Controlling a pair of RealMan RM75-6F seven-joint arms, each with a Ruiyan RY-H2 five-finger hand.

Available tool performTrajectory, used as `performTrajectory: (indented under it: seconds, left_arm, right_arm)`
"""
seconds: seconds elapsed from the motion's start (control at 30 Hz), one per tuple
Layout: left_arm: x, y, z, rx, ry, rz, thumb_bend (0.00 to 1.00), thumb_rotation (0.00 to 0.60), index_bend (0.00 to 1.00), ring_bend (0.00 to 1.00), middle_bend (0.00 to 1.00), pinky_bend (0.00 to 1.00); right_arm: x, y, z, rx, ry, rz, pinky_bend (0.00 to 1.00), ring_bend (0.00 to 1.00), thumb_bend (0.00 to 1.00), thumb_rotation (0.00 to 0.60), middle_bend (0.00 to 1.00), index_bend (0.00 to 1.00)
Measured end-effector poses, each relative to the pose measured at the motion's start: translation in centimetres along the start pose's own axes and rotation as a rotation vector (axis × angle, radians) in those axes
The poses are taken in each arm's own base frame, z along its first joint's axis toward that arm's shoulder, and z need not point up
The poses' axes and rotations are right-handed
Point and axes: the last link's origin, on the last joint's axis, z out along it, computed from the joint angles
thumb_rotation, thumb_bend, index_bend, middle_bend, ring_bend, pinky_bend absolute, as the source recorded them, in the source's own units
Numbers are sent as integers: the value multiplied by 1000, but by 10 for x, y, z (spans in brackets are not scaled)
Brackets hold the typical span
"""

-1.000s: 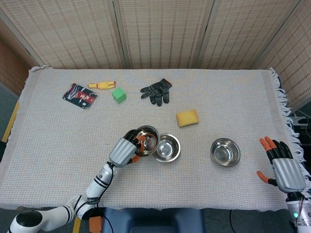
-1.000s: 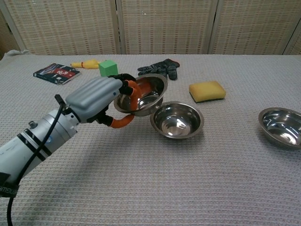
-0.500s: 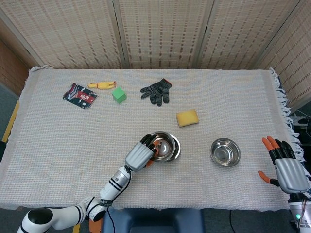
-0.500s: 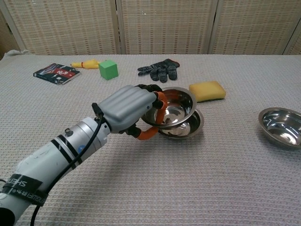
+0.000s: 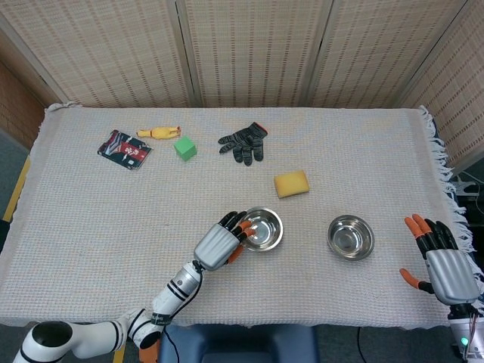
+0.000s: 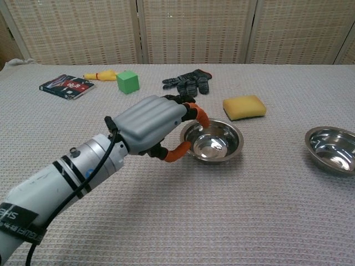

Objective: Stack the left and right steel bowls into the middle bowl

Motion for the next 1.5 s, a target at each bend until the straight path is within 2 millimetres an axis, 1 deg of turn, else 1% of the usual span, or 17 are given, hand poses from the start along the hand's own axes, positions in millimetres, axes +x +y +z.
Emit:
performTrajectory:
  seconds: [0.1, 0.17, 0.2, 0.23, 0.33, 0.43, 0.5, 0.63, 0.7, 0.77, 0.87, 0.9, 1.07, 1.23, 1.33, 1.43, 1.5]
  left_arm:
    - [8, -21, -21, 32, -14, 9, 478, 600, 210, 41, 169, 180]
    - [13, -41, -43, 74, -35, 10, 471, 600, 184, 28, 152, 179]
    - [15, -50, -53, 98, -45, 9, 462, 600, 164, 20, 141, 178]
    - [18, -61, -68, 132, -61, 7, 453, 600, 148, 14, 131, 177]
    - [23, -87, -103, 226, -98, -15, 441, 600, 122, 2, 116, 175]
    - [27, -102, -124, 291, -114, -54, 443, 600, 114, 0, 114, 176]
    - [29, -108, -132, 315, -117, -71, 443, 600, 114, 0, 113, 176]
    - [32, -115, -140, 326, -106, -92, 444, 600, 129, 1, 115, 176]
    - [33, -118, -142, 329, -100, -98, 444, 600, 135, 1, 116, 176]
    - [34, -122, -144, 333, -95, -104, 444, 600, 146, 2, 117, 176]
    - [35, -124, -144, 331, -81, -118, 443, 600, 204, 26, 141, 180]
    - [36, -125, -144, 329, -72, -122, 444, 600, 225, 37, 155, 183]
    - [35, -131, -144, 328, -33, -116, 443, 600, 252, 42, 165, 186]
    - [34, -134, -145, 347, -27, -120, 442, 600, 275, 42, 165, 186]
    - [34, -135, -146, 355, -26, -113, 443, 600, 277, 42, 165, 186]
    - [34, -137, -146, 367, -25, -112, 443, 600, 277, 42, 165, 186]
    - [35, -139, -147, 374, -24, -114, 442, 600, 277, 42, 165, 186]
  right_arm:
    - [-8, -4, 2, 29, -30, -18, 0, 0, 112, 600, 0, 0]
    - [-18, -10, 6, 61, -56, -31, 0, 0, 113, 600, 0, 16]
    - [-22, -13, 8, 75, -68, -39, 0, 0, 113, 600, 0, 47]
    - [-27, -16, 10, 89, -78, -48, 0, 0, 113, 600, 0, 72]
    - [-44, -28, 21, 138, -112, -90, 0, 0, 114, 600, 0, 168]
    - [-61, -37, 31, 172, -145, -144, 0, 0, 122, 600, 0, 222]
    - [-72, -41, 38, 180, -170, -177, 0, 0, 142, 600, 0, 243]
    - [-88, -44, 50, 155, -206, -213, 0, 0, 205, 600, 0, 290]
    - [-95, -44, 56, 139, -218, -229, 0, 0, 249, 600, 0, 329]
    - [-100, -45, 61, 131, -219, -240, 0, 0, 303, 600, 5, 395]
    - [-104, -45, 66, 123, -210, -242, 0, 0, 379, 600, 40, 503]
    - [-106, -45, 67, 120, -209, -242, 0, 0, 388, 600, 51, 533]
    - [-110, -45, 72, 116, -201, -243, 0, 0, 390, 600, 68, 583]
    - [-104, -49, 71, 132, -151, -211, 0, 0, 397, 600, 93, 649]
    - [-95, -56, 70, 160, -85, -173, 0, 0, 397, 600, 93, 686]
    - [-81, -68, 70, 205, 2, -119, 0, 0, 397, 600, 98, 690]
    - [-70, -81, 72, 243, 64, -78, 0, 0, 397, 600, 105, 690]
